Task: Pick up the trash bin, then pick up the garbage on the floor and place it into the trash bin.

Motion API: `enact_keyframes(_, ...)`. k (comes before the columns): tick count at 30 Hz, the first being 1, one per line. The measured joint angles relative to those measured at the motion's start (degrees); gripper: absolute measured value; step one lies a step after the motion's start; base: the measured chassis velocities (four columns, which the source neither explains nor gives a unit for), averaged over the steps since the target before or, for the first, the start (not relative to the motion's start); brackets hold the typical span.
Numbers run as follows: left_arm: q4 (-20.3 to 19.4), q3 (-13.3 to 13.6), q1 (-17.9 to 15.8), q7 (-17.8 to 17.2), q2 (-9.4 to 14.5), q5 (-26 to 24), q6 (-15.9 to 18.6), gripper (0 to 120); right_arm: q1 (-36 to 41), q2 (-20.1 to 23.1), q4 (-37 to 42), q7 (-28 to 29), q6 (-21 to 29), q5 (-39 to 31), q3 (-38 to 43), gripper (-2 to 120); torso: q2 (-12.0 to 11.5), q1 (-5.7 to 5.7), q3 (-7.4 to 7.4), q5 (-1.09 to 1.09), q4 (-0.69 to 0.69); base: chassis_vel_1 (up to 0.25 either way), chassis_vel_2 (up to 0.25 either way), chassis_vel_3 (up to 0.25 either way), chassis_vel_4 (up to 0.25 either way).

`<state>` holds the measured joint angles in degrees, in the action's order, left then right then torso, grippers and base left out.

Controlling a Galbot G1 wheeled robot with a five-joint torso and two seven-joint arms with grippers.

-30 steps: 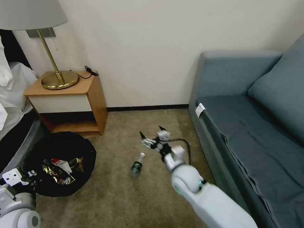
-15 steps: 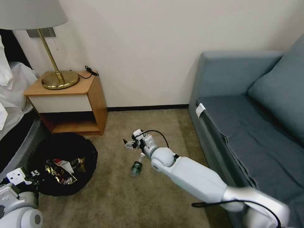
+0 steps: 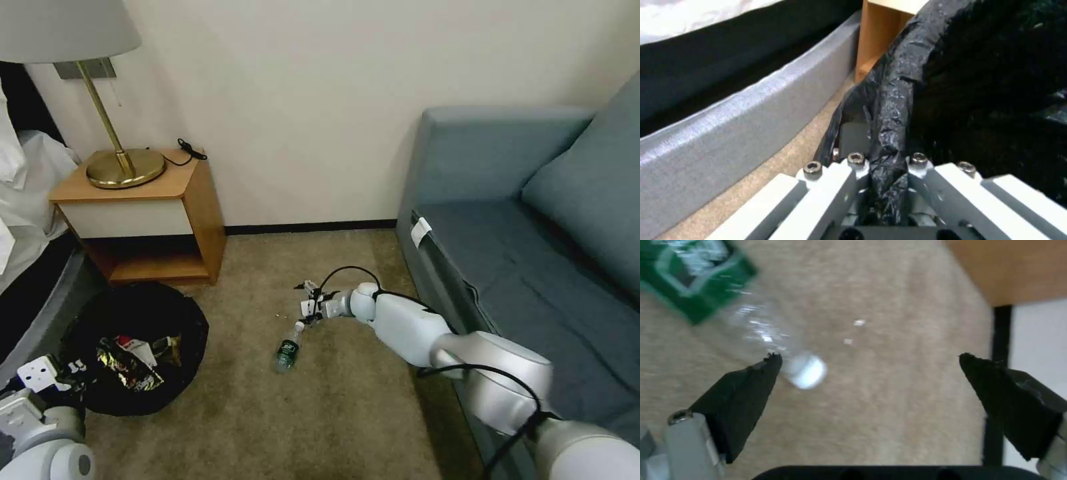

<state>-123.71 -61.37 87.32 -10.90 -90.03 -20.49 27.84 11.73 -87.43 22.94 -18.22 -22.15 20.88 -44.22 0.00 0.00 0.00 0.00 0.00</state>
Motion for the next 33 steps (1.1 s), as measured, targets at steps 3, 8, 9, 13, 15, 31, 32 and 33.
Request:
enact_keyframes(3, -0.37, -0.11, 0.06, 0.19, -0.42, -0.02, -0.51, 2, 0.92, -1.86, -1.79, 0.02, 0.23, 1.73, -1.15, 100, 0.0, 0.0, 0.0, 0.0, 0.0, 0.0, 0.0, 0.0, 0.0)
enact_keyframes(8, -0.66, -0.44, 0.53, 0.37, -0.61, -0.3, -1.25, 2, 2.18, -3.56, -2.87, 0.17, 0.73, 2.22, -3.97, 100, 0.0, 0.0, 0.0, -0.01, 0.0, 0.0, 0.0, 0.0, 0.0)
enact_keyframes(9, -0.84, -0.5, 0.59, 0.37, -0.61, -0.44, -1.29, 2, 2.38, -3.86, -3.13, 0.17, 0.83, 2.21, -4.45, 100, 0.0, 0.0, 0.0, -0.01, 0.0, 0.0, 0.0, 0.0, 0.0)
enact_keyframes(13, -1.52, -0.54, 0.7, 0.38, -0.62, -0.78, -1.29, 2, 2.99, -4.56, -3.47, 0.13, 1.2, 2.22, -5.56, 100, 0.0, 0.0, 0.0, 0.0, 0.0, 0.0, 0.0, 0.0, 0.0)
enact_keyframes(15, -1.73, -0.52, 0.7, 0.37, -0.65, -0.86, -1.29, 2, 3.19, -4.7, -3.45, 0.09, 1.28, 2.14, -5.82, 100, 0.0, 0.0, 0.0, 0.0, 0.0, 0.0, 0.0, 0.0, 0.0)
enact_keyframes(31, -1.45, 0.01, 0.48, 0.41, -1.45, -0.13, -1.49, 2, 2.73, -4.88, -3.11, 0.08, 2.8, -0.14, -6.82, 100, 0.0, 0.0, 0.0, 0.0, 0.0, 0.0, 0.0, 0.0, 0.0)
enact_keyframes(32, -1.45, 0.01, 0.48, 0.41, -1.45, -0.13, -1.49, 2, 2.73, -4.88, -3.11, 0.08, 2.8, -0.14, -6.82, 100, 0.0, 0.0, 0.0, 0.0, 0.0, 0.0, 0.0, 0.0, 0.0)
enact_keyframes(33, -1.46, 0.04, 0.48, 0.42, -1.52, -0.1, -1.53, 2, 2.69, -4.86, -3.32, -0.23, 2.94, -0.17, -6.86, 100, 0.0, 0.0, 0.0, 0.01, -0.01, 0.0, 0.0, 0.0, 0.0)
